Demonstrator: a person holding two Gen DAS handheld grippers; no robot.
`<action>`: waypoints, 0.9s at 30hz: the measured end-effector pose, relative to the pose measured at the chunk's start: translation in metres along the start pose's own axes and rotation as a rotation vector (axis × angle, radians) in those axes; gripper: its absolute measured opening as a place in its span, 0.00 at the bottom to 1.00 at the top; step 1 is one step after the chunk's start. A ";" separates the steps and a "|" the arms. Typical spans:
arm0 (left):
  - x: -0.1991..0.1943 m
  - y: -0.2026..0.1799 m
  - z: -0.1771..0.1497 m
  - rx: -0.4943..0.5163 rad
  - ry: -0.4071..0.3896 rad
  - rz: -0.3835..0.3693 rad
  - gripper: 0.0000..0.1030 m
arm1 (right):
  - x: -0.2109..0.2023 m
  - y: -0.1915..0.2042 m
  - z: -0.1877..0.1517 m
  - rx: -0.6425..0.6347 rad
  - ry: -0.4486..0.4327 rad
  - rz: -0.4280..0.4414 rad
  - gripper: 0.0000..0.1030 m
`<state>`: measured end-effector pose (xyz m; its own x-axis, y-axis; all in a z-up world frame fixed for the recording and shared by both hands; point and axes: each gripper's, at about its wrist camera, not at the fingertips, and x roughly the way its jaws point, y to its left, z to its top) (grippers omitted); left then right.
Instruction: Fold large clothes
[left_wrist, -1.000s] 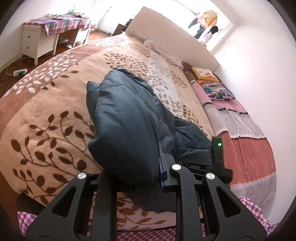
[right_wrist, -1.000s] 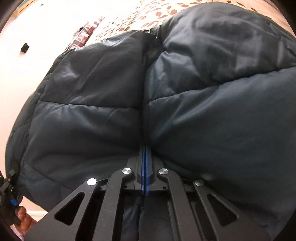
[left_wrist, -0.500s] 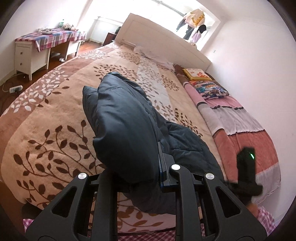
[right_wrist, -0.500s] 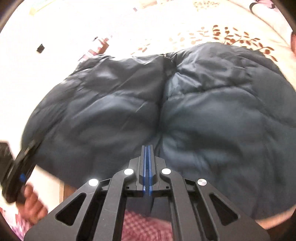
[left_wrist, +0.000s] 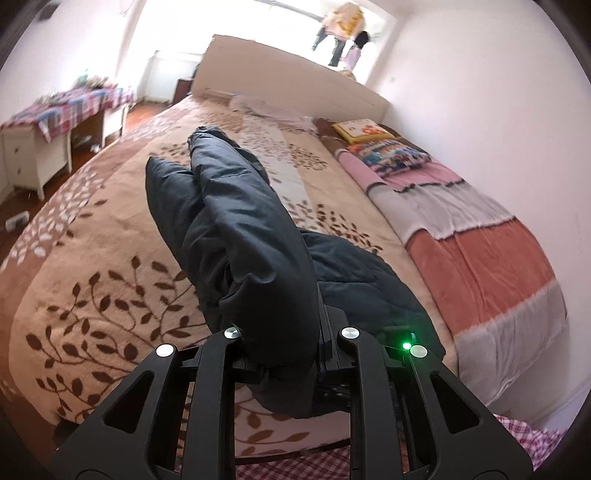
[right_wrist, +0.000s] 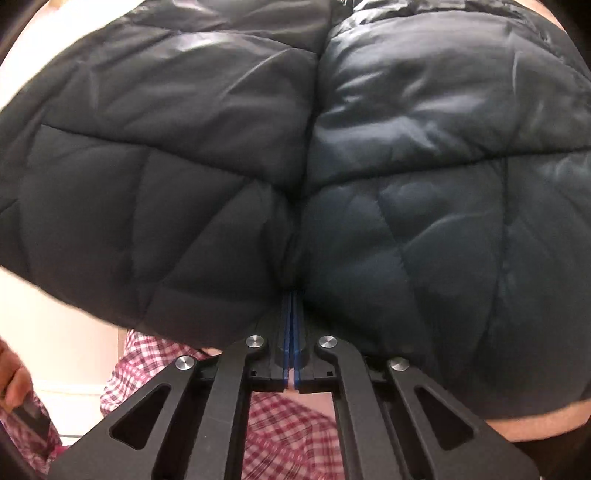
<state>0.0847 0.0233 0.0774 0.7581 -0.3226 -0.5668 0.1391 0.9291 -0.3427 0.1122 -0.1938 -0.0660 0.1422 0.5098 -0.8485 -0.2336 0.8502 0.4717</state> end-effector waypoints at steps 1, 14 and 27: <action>-0.001 -0.007 0.001 0.021 -0.003 0.000 0.17 | 0.000 0.000 0.001 0.005 -0.002 0.004 0.00; 0.005 -0.076 0.009 0.172 -0.008 -0.039 0.17 | -0.164 -0.103 -0.023 0.211 -0.392 -0.034 0.01; 0.067 -0.186 -0.020 0.405 0.116 -0.170 0.17 | -0.082 -0.137 0.004 0.290 -0.266 0.048 0.03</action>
<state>0.0973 -0.1746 0.0883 0.6297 -0.4730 -0.6163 0.5105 0.8499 -0.1306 0.1367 -0.3516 -0.0604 0.3912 0.5334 -0.7500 0.0302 0.8071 0.5897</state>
